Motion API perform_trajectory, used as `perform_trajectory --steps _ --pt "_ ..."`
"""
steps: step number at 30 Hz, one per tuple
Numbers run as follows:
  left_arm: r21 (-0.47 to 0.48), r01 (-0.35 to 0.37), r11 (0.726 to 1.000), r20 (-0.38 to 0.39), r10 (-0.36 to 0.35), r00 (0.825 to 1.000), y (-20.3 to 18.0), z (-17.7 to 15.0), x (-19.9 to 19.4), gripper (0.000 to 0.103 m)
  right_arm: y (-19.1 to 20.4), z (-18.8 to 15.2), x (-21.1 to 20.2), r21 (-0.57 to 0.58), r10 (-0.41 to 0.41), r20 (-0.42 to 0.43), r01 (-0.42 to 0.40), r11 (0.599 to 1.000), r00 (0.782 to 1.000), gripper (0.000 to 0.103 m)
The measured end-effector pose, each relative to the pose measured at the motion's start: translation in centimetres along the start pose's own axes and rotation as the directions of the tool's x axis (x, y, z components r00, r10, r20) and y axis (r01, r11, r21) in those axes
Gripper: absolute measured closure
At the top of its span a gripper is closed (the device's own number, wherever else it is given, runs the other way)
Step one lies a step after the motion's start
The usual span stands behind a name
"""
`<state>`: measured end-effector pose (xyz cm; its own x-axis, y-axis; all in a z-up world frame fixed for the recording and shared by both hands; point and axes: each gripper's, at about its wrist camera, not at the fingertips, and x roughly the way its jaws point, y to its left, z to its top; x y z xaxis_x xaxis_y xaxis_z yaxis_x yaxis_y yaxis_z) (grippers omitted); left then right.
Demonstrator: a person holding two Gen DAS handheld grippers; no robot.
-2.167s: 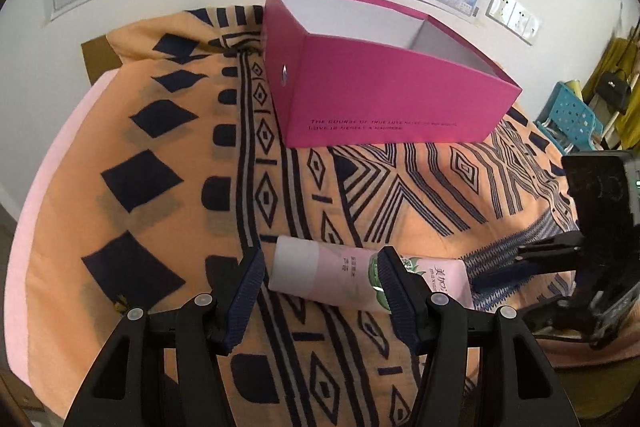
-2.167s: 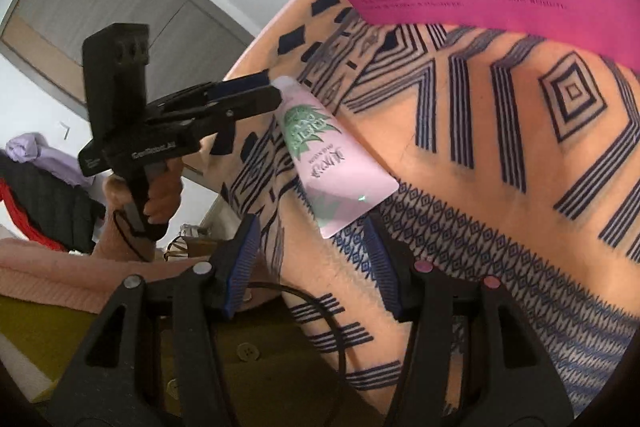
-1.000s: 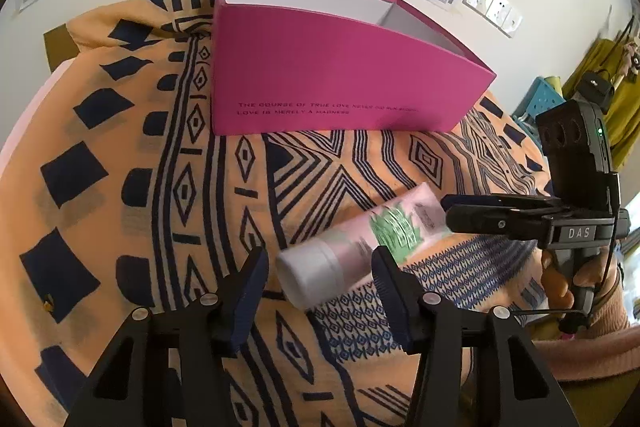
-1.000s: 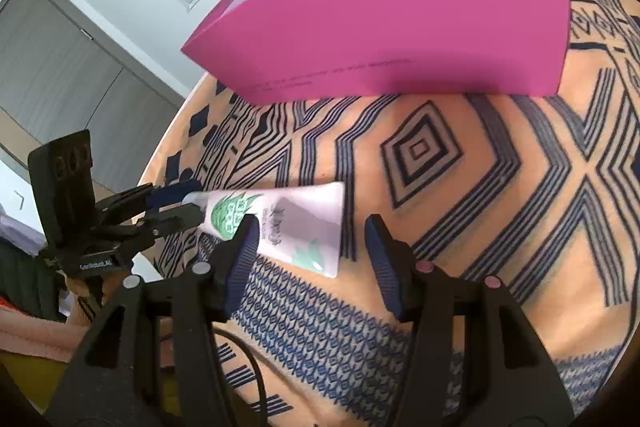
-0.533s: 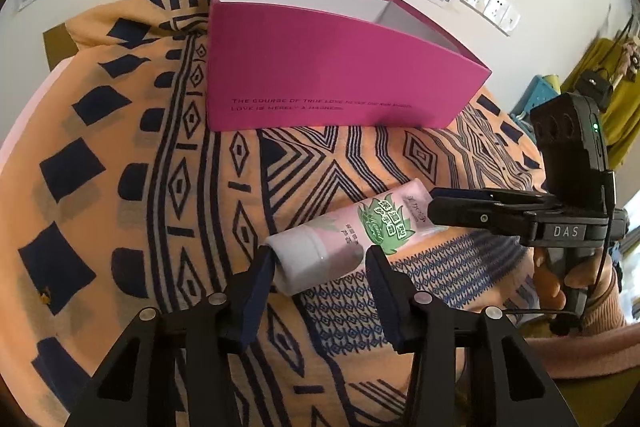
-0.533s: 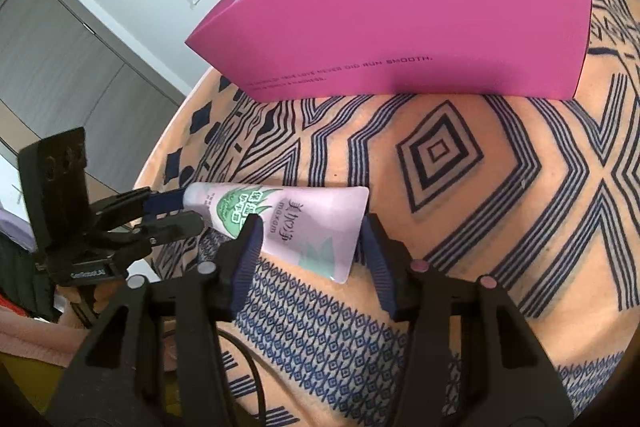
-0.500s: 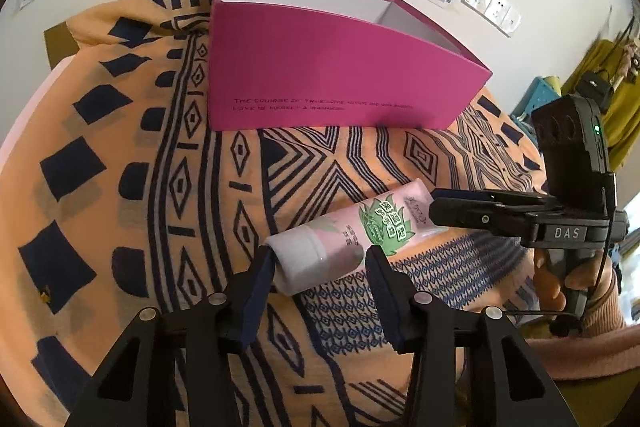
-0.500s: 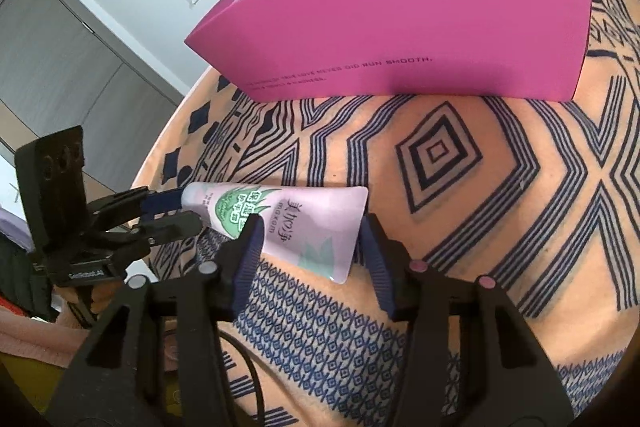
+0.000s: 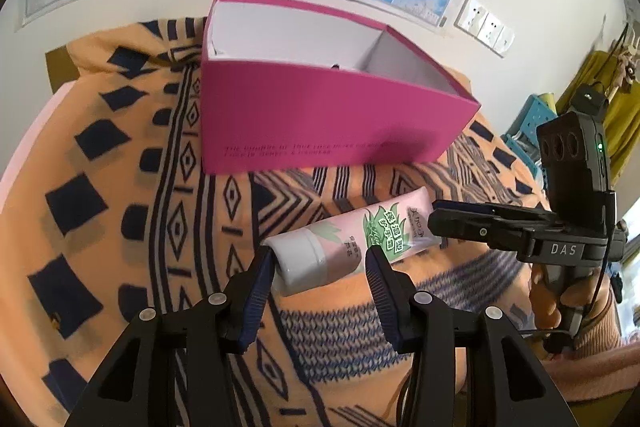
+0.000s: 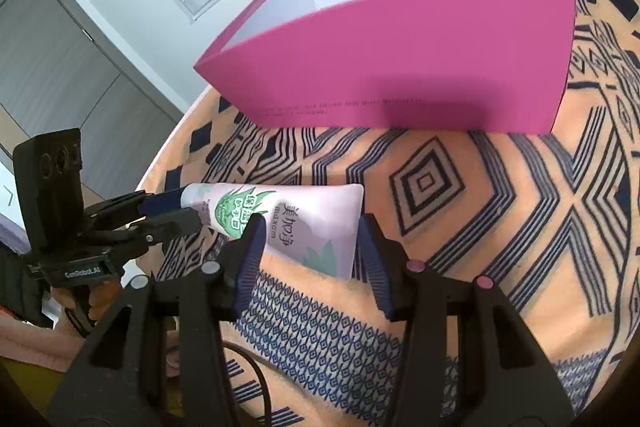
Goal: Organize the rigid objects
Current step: 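Lift the green-labelled tube and carry it over the magenta box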
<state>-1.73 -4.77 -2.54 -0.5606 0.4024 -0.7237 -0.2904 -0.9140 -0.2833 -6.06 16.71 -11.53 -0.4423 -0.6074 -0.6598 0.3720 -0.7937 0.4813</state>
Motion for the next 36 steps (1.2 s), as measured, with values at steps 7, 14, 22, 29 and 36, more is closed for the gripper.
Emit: perform_trajectory --steps 7,14,22,29,36 --pt "0.016 0.004 1.000 0.033 -0.004 0.999 -0.4 1.0 -0.4 0.056 0.3 1.1 -1.2 -0.020 -0.013 0.038 0.013 1.000 0.999 0.052" --pt "0.030 -0.005 1.000 0.070 0.003 0.998 -0.7 2.1 -1.0 0.056 0.8 2.0 -2.2 -0.046 -0.014 0.074 0.017 0.999 0.997 0.052" --pt "0.039 -0.011 0.999 0.090 0.007 0.996 -0.9 2.7 -1.3 0.056 0.8 2.6 -2.7 -0.055 -0.016 0.093 0.021 0.998 0.996 0.052" --pt "0.044 -0.011 0.999 0.101 0.007 0.995 -1.1 3.1 -1.4 0.056 0.6 3.0 -2.9 -0.059 -0.017 0.102 0.023 0.998 0.995 0.052" --pt "0.052 -0.014 0.999 0.111 0.008 0.994 -1.2 3.4 -1.5 0.056 0.7 3.4 -3.1 -0.066 -0.018 0.109 0.025 0.998 0.994 0.052"
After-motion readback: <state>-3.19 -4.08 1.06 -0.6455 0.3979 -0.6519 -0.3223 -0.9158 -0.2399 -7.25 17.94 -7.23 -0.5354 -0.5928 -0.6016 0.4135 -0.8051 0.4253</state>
